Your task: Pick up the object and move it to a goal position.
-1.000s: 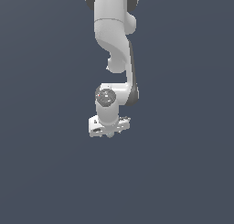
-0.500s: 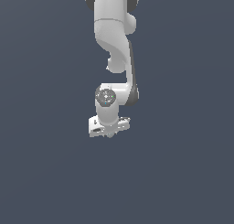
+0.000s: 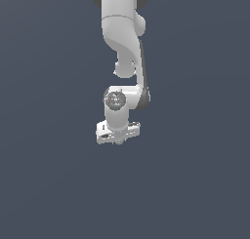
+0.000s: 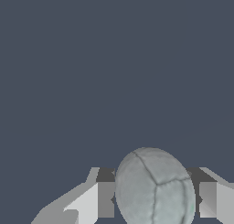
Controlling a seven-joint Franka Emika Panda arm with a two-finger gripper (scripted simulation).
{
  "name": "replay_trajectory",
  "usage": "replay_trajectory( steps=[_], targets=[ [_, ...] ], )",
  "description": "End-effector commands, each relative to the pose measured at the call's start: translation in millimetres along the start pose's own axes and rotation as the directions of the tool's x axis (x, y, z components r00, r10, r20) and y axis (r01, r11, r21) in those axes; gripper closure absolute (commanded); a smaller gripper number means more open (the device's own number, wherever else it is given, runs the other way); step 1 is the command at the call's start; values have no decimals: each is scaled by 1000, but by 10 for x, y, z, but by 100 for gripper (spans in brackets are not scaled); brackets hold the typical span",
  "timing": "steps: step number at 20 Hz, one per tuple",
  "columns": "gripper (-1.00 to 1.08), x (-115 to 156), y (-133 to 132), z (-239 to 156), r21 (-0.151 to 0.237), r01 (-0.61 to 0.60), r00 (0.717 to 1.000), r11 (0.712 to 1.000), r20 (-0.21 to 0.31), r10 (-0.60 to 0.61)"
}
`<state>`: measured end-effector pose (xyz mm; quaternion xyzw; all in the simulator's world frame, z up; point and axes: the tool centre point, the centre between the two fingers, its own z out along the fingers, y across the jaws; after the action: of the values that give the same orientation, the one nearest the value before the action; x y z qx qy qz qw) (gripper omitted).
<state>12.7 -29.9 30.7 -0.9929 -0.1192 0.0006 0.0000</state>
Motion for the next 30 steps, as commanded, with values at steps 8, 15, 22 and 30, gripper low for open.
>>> replay_trajectory(
  steps=[8, 15, 22, 30],
  targets=[
    [108, -189, -374, -415, -1, 0, 1000, 1000, -1, 0],
    [108, -417, -829, -915, -1, 1, 1000, 1000, -1, -1],
    [108, -637, -1291, -1430, -3, 1, 1000, 1000, -1, -1],
    [108, -796, -1656, -1843, -2, 1, 1000, 1000, -1, -1]
  ],
)
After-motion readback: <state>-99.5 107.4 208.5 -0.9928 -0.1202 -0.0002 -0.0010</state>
